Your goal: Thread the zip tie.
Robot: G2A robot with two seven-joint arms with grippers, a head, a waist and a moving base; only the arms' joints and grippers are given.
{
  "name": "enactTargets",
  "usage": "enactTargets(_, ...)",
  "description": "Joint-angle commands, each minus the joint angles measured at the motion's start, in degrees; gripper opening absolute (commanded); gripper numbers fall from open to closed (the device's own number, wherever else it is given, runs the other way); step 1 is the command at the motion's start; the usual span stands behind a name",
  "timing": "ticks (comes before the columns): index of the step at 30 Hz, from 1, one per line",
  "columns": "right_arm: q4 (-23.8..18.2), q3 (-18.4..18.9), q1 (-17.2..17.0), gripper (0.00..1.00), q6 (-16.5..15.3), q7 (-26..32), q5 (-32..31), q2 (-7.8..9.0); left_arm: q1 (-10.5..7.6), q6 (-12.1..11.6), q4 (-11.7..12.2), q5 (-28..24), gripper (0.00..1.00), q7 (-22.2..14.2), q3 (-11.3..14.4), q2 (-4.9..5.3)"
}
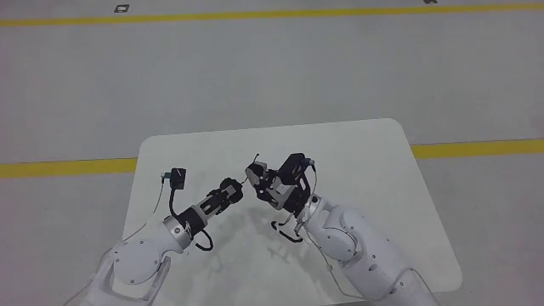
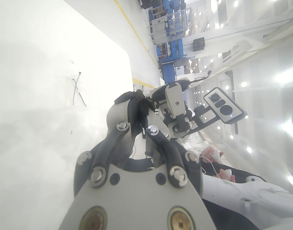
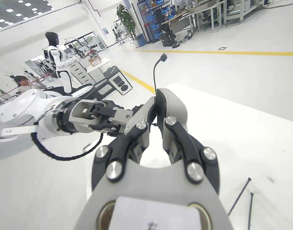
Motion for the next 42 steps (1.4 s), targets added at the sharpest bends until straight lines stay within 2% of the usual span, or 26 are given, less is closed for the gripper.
enactTargets(1, 0.37, -0.20, 0.24, 0.00, 0.01, -0.01, -0.17, -0.06, 0.00, 0.00, 0.00, 0.00, 0.00, 0.00, 0.00, 0.00)
enactTargets(26, 0.93, 0.06, -0.36, 0.00, 0.01, -1.93, -1.81, -0.13, 0.00, 0.00, 0.00, 0.00, 0.00, 0.00, 0.00, 0.00)
enactTargets(33, 1.12, -0.69, 0.04, 0.00, 0.01, -4.56, -4.31, 0.37, 0.00, 0.00, 0.00, 0.00, 0.00, 0.00, 0.00, 0.00)
enactTargets(42, 1.99, -2.12, 1.06, 0.00, 0.01, -6.07, -4.51, 1.29, 0.00, 0.00, 0.00, 0.00, 0.00, 0.00, 0.00, 0.00)
